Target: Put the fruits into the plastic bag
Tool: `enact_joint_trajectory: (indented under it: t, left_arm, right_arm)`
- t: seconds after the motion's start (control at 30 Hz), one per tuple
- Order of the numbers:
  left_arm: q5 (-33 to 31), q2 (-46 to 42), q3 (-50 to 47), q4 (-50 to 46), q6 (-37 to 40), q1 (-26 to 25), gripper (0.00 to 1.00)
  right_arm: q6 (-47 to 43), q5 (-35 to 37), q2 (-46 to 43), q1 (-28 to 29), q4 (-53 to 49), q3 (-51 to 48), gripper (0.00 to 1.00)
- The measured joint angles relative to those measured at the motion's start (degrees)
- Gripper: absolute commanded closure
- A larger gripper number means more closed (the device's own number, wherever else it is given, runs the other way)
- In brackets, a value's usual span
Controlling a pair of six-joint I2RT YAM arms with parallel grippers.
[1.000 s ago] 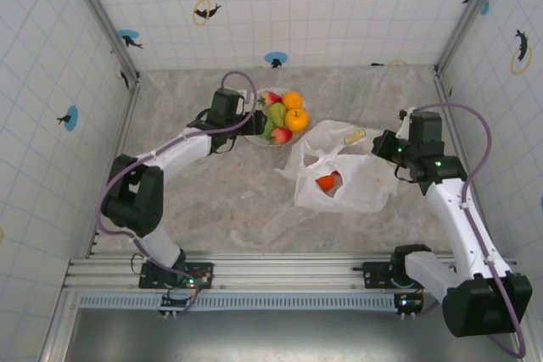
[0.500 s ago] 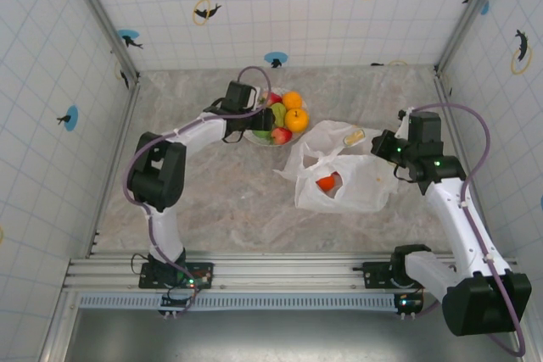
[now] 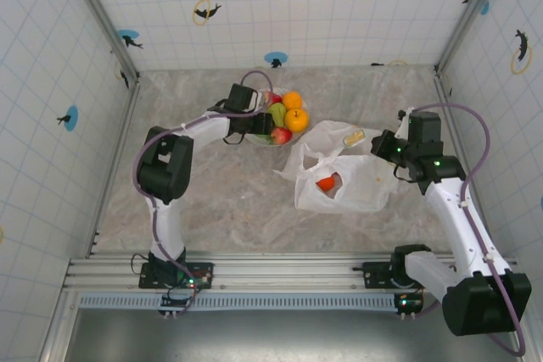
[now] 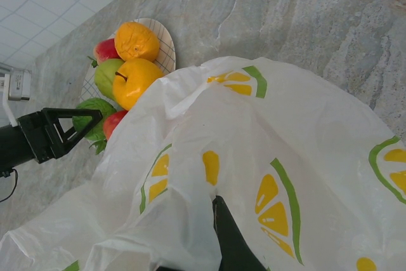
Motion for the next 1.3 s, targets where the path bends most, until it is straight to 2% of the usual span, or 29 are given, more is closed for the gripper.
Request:
enact_joint_trajectory:
  t: [0.5,0.67,0.8,1.07,1.17,1.3]
  left_arm:
    - [0.9,1.4,1.1,0.0,-0.4,2.6,0.41]
    - [0.1,-2.6,-3.8,1.2,-0.7,2.9,0.44]
    - [-0.1,-11.0,-11.0,2.2,-2.6,3.3,0.45]
    - [4.5,-38.2,-31.4,5.9,-6.2,2.4,0.47]
    - [7.3,-47.5,-38.0,5.4,-6.6,-1.3,0.47]
    - [11.3,-56.4,-42.5,4.0,-6.6,-8.8,0.47]
  right_arm:
    - [0.1,0.0,0.0,0.0,0.2,-0.9,1.0]
    - [0.2,0.0,0.0,0.0,0.2,-1.8,1.0]
    - [0.4,-0.1,0.0,0.0,0.4,-1.8,1.0]
    - [0.7,0.0,0.0,0.0,0.5,-1.8,1.0]
    - [1.3,-0.3,0.0,0.0,1.2,-1.8,1.0]
    - [3.1,-1.6,0.0,0.0,3.4,-1.9,1.0]
